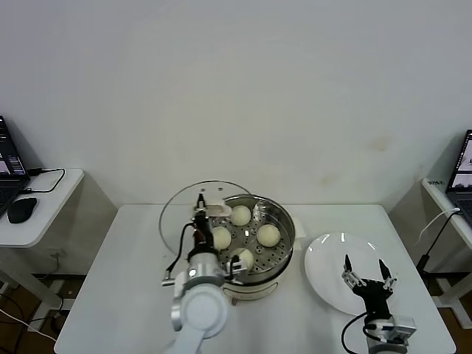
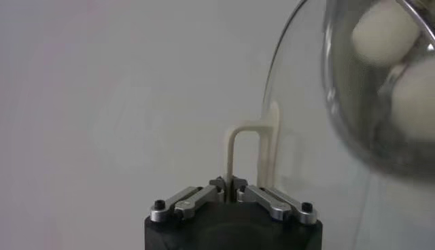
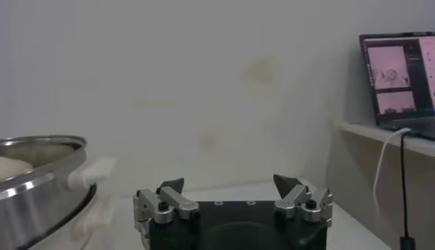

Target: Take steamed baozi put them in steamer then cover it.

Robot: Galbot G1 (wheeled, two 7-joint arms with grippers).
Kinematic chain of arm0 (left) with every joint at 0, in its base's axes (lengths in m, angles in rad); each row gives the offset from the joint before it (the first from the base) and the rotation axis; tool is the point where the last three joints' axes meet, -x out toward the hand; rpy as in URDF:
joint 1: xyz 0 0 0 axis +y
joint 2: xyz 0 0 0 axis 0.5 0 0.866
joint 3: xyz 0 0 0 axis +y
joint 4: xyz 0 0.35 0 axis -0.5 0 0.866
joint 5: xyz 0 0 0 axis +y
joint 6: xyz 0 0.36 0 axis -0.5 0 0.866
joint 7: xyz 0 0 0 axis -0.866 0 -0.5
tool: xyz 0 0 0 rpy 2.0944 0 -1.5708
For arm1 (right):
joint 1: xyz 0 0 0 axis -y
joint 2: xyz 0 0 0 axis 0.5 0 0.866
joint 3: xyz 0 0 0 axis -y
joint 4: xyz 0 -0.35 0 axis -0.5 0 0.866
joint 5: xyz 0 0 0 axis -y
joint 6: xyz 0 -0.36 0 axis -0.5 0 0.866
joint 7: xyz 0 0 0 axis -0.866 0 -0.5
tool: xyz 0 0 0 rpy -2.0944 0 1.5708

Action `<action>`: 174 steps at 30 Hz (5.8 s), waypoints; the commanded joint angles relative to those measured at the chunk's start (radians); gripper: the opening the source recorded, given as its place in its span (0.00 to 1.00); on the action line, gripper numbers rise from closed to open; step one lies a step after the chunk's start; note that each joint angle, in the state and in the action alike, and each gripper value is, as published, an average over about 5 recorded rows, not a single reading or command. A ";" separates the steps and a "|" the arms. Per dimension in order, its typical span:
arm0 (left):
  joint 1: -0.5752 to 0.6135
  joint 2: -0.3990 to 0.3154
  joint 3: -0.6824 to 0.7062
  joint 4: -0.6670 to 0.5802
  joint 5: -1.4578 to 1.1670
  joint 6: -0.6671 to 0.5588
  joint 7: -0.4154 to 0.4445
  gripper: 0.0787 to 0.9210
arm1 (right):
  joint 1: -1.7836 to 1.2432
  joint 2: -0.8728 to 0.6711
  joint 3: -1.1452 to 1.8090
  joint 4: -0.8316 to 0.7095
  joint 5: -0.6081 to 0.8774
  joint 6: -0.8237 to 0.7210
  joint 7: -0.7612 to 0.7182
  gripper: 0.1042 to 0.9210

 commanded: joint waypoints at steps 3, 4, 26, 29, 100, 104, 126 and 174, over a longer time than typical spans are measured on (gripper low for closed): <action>-0.096 -0.081 0.116 0.130 0.016 0.009 0.032 0.06 | 0.002 0.029 0.009 -0.010 -0.021 0.009 0.003 0.88; -0.097 -0.081 0.119 0.135 0.014 0.009 0.032 0.06 | 0.002 0.029 0.012 -0.010 -0.020 0.009 0.002 0.88; -0.073 -0.082 0.119 0.187 -0.044 0.010 -0.068 0.06 | 0.011 0.029 0.023 -0.018 -0.017 0.010 0.002 0.88; -0.064 -0.082 0.115 0.188 -0.042 0.010 -0.082 0.06 | 0.014 0.029 0.023 -0.018 -0.017 0.011 0.002 0.88; -0.030 -0.061 0.118 0.214 -0.040 -0.012 -0.118 0.06 | 0.009 0.029 0.047 -0.008 -0.013 0.019 0.000 0.88; -0.025 -0.055 0.123 0.189 -0.046 -0.020 -0.111 0.09 | 0.008 0.029 0.048 -0.008 -0.013 0.019 0.000 0.88; 0.093 0.037 0.110 -0.111 -0.143 -0.041 -0.075 0.82 | -0.003 0.028 0.042 -0.009 -0.017 0.018 -0.001 0.88; 0.717 0.114 -0.599 -0.178 -1.656 -0.426 -0.302 0.88 | -0.151 -0.338 -0.176 0.036 0.171 -0.097 -0.001 0.88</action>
